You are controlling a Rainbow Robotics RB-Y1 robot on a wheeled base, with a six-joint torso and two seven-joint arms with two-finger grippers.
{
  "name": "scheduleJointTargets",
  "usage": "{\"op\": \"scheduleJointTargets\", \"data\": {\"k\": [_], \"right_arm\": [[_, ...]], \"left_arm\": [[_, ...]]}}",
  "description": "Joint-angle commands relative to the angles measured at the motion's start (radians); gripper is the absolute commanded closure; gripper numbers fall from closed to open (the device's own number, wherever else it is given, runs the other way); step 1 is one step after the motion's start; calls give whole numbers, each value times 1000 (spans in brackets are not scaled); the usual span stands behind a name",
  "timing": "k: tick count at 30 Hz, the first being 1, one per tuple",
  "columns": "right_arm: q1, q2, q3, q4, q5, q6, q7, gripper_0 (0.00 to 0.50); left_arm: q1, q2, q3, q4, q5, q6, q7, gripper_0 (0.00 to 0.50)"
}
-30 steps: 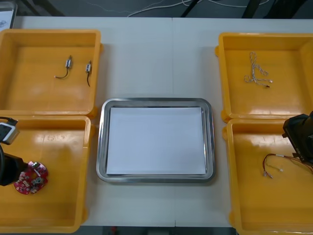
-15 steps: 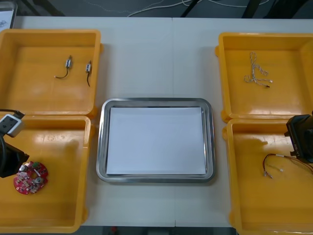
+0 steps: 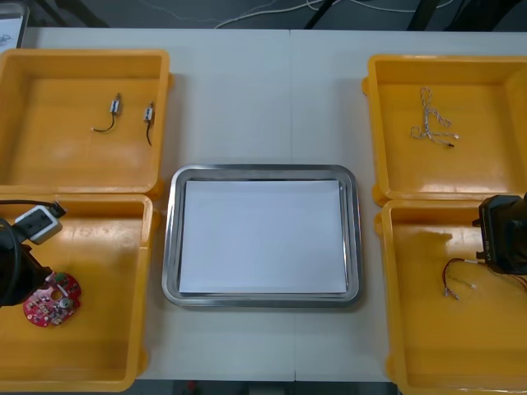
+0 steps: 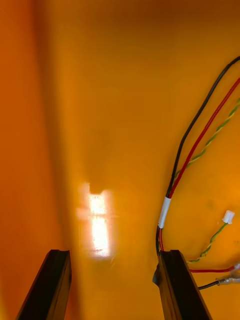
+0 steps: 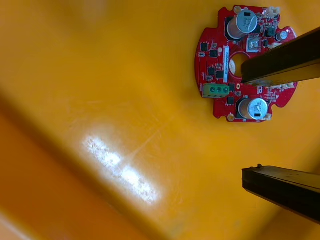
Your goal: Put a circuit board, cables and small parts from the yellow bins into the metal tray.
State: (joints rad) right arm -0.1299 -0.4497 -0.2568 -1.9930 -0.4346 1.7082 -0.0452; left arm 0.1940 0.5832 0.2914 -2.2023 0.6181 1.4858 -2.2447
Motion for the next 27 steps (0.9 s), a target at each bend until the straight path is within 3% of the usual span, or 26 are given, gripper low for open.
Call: {"op": "scheduleJointTargets", "data": {"k": [1, 6, 27], "right_arm": [[56, 25, -29, -12, 20, -39, -24, 0], [76, 32, -29, -12, 20, -44, -24, 0], [95, 49, -32, 6, 5, -61, -21, 0]], "left_arm": [[-13, 43, -58, 47, 2, -42, -69, 39], [-13, 49, -83, 61, -12, -41, -69, 62], [-39, 76, -126, 104, -38, -38, -62, 77]]}}
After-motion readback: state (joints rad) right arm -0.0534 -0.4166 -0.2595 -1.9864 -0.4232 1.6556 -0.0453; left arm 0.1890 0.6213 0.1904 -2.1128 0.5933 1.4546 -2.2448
